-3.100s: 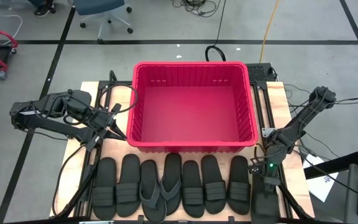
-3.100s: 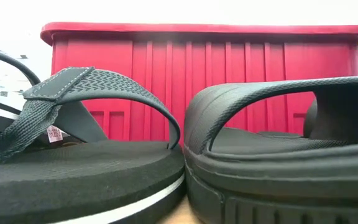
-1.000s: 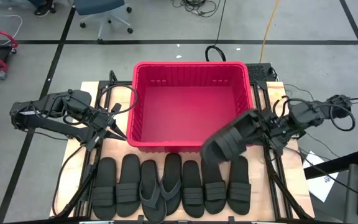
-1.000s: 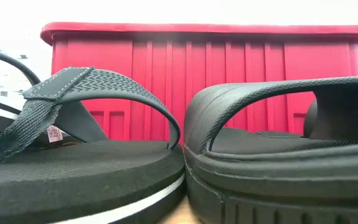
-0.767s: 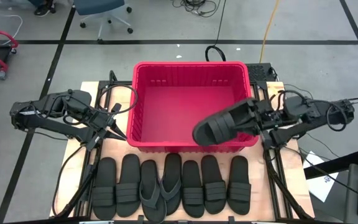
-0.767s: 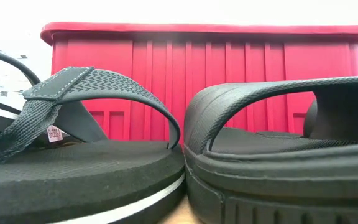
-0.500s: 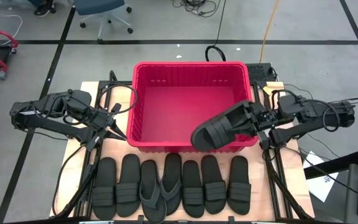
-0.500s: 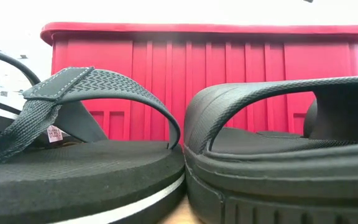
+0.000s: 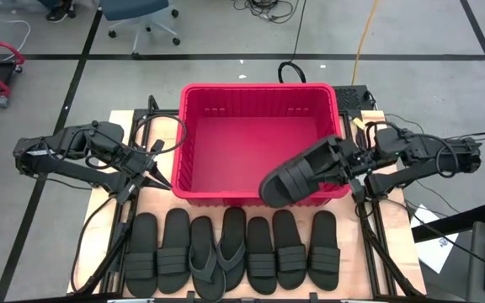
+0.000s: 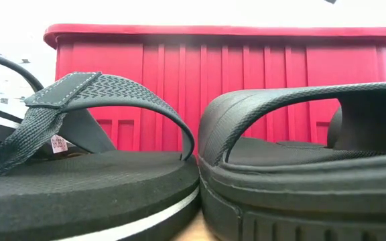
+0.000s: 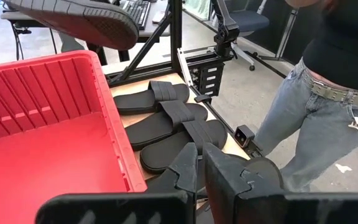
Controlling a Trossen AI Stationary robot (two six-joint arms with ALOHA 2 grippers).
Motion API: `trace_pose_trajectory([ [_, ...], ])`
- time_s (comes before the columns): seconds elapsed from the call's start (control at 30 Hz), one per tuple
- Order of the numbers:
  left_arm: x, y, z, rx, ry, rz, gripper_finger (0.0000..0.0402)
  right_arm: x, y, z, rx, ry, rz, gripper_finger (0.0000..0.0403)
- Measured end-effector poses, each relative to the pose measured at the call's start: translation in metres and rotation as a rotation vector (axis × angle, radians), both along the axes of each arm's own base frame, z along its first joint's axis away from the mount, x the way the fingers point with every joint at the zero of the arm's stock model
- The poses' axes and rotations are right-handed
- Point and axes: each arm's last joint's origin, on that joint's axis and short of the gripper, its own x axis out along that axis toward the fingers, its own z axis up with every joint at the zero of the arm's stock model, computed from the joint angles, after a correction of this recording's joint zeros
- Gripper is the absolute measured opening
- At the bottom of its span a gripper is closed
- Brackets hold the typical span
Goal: Pick and place slides into bin
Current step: Put the black slide into the red bin
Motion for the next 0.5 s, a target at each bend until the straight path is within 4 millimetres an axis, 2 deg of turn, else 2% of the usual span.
trace_pose_trajectory([
  [0.2,0.0,0.0,0.0,0.0,0.0,0.0,0.0026,0.006,-0.007,-0.003,-0.105,0.001,-0.076,0.0],
  [0.5,0.0,0.0,0.0,0.0,0.0,0.0,0.0026,0.031,-0.036,-0.014,-0.195,0.071,-0.168,0.0],
])
